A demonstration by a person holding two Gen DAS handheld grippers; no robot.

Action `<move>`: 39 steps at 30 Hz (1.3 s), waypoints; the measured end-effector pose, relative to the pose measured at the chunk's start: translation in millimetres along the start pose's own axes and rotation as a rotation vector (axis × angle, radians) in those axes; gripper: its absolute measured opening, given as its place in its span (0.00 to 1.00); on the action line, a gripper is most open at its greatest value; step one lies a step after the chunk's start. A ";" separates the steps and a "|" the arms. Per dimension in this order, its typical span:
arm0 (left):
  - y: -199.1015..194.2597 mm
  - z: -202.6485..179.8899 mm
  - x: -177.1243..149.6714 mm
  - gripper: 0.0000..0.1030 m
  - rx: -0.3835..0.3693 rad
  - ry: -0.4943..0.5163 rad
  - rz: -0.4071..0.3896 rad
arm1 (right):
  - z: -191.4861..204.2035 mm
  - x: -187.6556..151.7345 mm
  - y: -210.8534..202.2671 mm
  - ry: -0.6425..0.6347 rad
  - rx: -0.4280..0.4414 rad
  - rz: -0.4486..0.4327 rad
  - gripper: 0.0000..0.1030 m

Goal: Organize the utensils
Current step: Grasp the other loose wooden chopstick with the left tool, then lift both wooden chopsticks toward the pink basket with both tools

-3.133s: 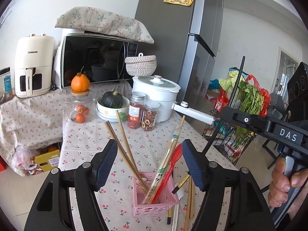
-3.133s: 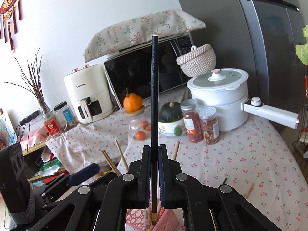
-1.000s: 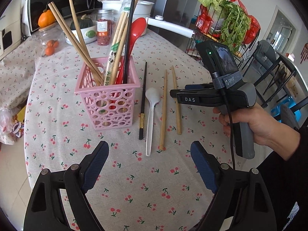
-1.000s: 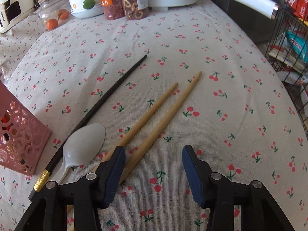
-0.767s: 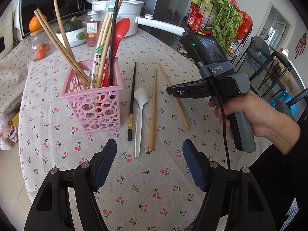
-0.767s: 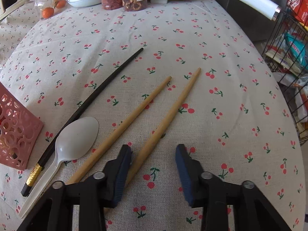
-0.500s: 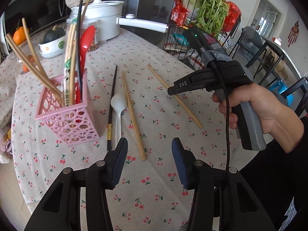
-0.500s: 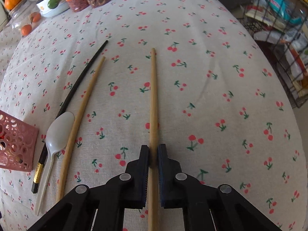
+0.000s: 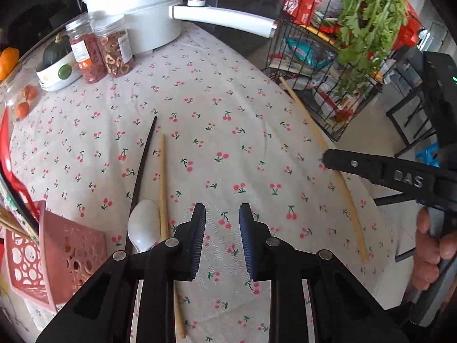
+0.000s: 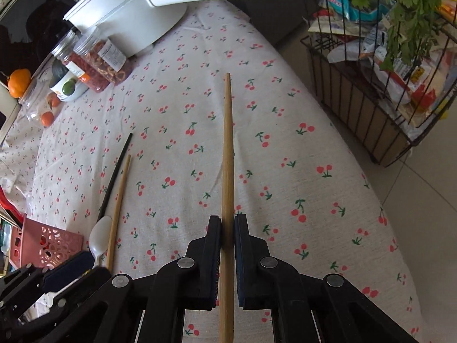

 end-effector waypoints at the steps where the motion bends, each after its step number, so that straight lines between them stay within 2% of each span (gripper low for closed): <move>1: 8.4 4.4 3.5 0.24 0.026 -0.008 0.012 | -1.6 1.8 -0.4 0.007 0.009 -0.001 0.05; 4: 27.0 16.0 10.8 0.21 0.093 -0.017 0.034 | -1.6 3.7 1.9 0.007 0.028 0.011 0.05; 10: 62.1 32.5 11.2 0.19 0.175 -0.037 0.104 | 1.3 7.2 5.9 0.017 0.066 0.021 0.05; 13: 65.0 34.5 12.0 0.19 0.231 -0.008 0.076 | 3.5 6.7 4.9 0.018 0.079 0.023 0.05; 19: 56.9 33.9 21.1 0.19 0.254 -0.010 0.037 | 6.5 5.6 2.8 0.027 0.093 0.025 0.05; 23: 59.0 39.7 21.7 0.19 0.292 -0.027 0.070 | 8.7 4.9 1.1 0.031 0.100 0.020 0.05; 26: 66.4 44.4 15.5 0.19 0.289 -0.055 0.116 | 6.0 4.9 1.5 0.046 0.101 0.022 0.05; 31: 67.0 51.4 16.2 0.18 0.257 -0.133 0.123 | 6.8 6.0 -1.9 0.070 0.119 0.018 0.05; 33: 66.8 48.7 16.3 0.08 0.251 -0.118 0.119 | 8.9 7.4 -5.3 0.073 0.128 0.008 0.05; 36: 65.1 42.6 14.6 0.06 0.270 -0.079 0.090 | 15.6 9.9 -11.5 0.074 0.145 -0.010 0.05; 39: 57.8 31.0 9.8 0.06 0.234 -0.083 0.061 | 21.2 11.6 -18.1 0.082 0.161 -0.031 0.05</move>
Point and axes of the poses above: each gripper's, at about its wrist camera, not at the fingertips, and y roughly the way its jaws point, z to its left, x to its top, the point moved 6 cm from there along y, roughly the way its jaws point, and after that the axes turned 7 degrees about -z, right-handed, at the moved point
